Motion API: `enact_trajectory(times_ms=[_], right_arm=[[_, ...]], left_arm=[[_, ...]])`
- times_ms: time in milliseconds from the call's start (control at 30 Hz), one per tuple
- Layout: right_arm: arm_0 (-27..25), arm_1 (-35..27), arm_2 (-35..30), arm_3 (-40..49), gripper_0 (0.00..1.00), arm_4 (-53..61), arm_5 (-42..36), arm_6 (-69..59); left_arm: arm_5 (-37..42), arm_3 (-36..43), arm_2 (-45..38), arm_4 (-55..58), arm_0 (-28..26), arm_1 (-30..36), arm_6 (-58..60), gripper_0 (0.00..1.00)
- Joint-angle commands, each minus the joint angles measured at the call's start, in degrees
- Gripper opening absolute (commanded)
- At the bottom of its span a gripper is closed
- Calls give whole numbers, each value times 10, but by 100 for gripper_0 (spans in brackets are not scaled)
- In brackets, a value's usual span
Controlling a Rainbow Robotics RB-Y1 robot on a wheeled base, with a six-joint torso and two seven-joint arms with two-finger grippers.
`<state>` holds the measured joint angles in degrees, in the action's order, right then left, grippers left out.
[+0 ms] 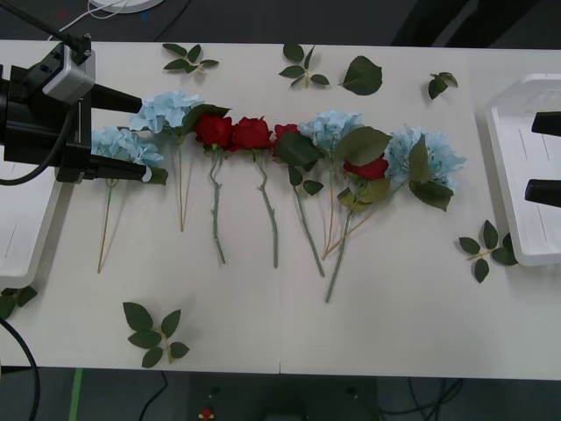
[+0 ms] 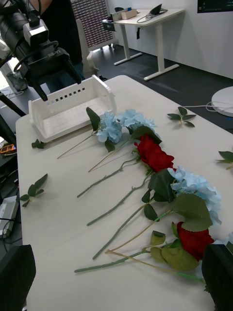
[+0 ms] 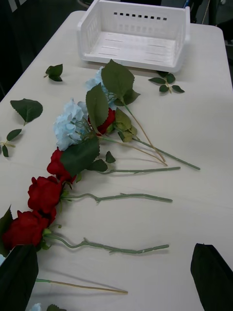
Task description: Place the red flowers into the right box and the blue flowers into the left box. If a person shows an open palm, hand one flower to the person first, then continue sorting.
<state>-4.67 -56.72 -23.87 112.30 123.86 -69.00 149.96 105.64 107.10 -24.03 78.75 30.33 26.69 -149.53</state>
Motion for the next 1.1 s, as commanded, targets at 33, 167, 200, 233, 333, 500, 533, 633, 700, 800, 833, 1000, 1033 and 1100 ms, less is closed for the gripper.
enact_trajectory(times_ms=[33,167,200,233,333,500,533,633,700,800,833,1000,1033,1100], right_arm=[[-7,-28,-13,14,100,7,2,15],[-7,-28,-13,14,100,7,2,15],[-7,-28,-13,14,100,7,2,15],[-7,-28,-13,14,100,7,2,15],[-34,-29,5,5,100,-4,0,14],[-57,-49,7,15,100,-13,39,8],[-60,-52,7,18,100,-13,46,5],[-68,-54,7,29,100,-35,67,-34],[-70,-55,7,42,100,-61,82,-83],[-71,-54,8,64,100,-123,97,-189],[-71,-55,8,69,100,-136,101,-214],[-68,-56,28,114,100,-276,113,-455],[-68,-57,33,122,100,-301,113,-498],[-65,-59,48,137,100,-351,112,-593]], left_arm=[[4,9,6,-2,-9,13,-17,98],[4,9,6,-2,-9,13,-17,100],[4,9,6,-2,-9,13,-17,100],[4,9,6,-2,-9,13,-17,100],[4,9,6,-2,-9,13,-17,100],[6,-8,6,0,-61,-8,-22,100],[-3,-7,5,6,-64,-8,-24,100],[-31,-6,6,23,-84,-4,-55,100],[-30,-6,0,22,-84,7,-55,100],[-31,-6,3,22,-83,42,-49,100],[-32,-7,5,22,-81,49,-47,100],[-67,-7,51,34,-76,172,83,100],[-75,-7,70,40,-76,197,122,100],[-97,-7,115,55,-76,251,189,100]])
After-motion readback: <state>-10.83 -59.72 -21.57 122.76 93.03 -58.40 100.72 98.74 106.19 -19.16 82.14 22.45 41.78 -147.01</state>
